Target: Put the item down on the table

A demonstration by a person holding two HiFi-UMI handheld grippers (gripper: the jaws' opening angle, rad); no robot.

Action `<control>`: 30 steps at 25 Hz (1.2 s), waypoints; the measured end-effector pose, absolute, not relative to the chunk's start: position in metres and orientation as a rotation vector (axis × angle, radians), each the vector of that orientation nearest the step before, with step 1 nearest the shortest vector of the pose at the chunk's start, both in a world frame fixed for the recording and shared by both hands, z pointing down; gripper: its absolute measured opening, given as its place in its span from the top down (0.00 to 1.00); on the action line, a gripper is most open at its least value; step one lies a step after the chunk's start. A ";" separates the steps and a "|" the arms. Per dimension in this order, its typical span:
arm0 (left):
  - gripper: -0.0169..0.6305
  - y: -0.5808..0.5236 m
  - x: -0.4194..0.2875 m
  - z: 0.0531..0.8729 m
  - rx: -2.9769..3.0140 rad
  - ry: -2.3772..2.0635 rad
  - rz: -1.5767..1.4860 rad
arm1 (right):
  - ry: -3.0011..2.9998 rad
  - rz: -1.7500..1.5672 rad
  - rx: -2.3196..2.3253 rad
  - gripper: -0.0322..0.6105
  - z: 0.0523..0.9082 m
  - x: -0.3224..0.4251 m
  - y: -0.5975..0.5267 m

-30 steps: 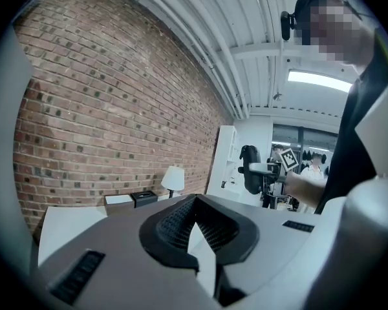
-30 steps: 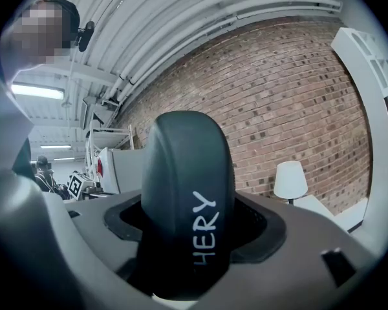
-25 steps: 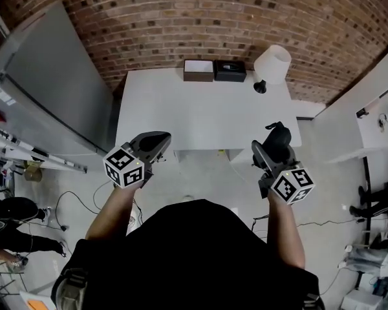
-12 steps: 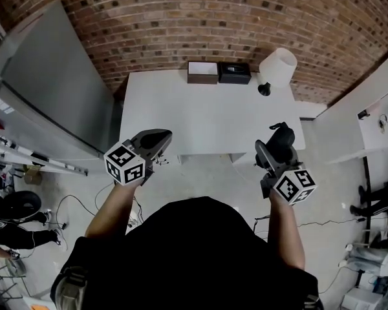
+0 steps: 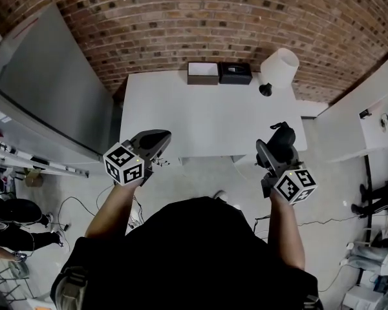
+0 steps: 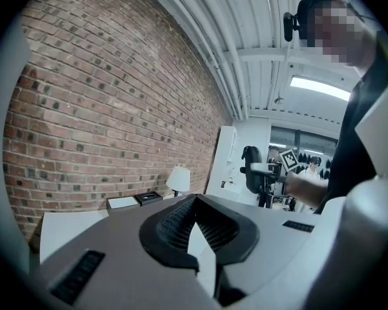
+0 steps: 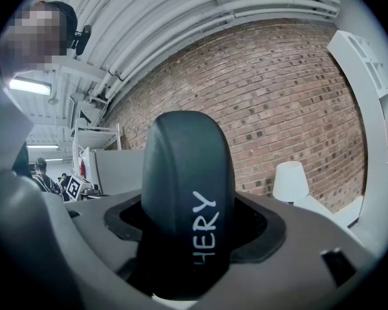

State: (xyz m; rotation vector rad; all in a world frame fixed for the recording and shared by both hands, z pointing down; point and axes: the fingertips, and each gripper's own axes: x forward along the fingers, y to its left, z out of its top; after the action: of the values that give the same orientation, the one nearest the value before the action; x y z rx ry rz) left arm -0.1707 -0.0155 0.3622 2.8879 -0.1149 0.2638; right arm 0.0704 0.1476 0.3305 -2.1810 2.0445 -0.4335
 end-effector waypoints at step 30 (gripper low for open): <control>0.95 -0.108 0.002 0.369 2.867 -0.284 0.316 | 2.121 -0.541 -2.059 0.39 0.375 0.267 0.018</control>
State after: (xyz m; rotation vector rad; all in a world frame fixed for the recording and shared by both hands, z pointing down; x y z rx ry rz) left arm 0.0021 -0.1080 0.3691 2.8669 -0.2840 0.3160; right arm 0.2671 0.0177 0.3752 -2.0590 2.1207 -0.5408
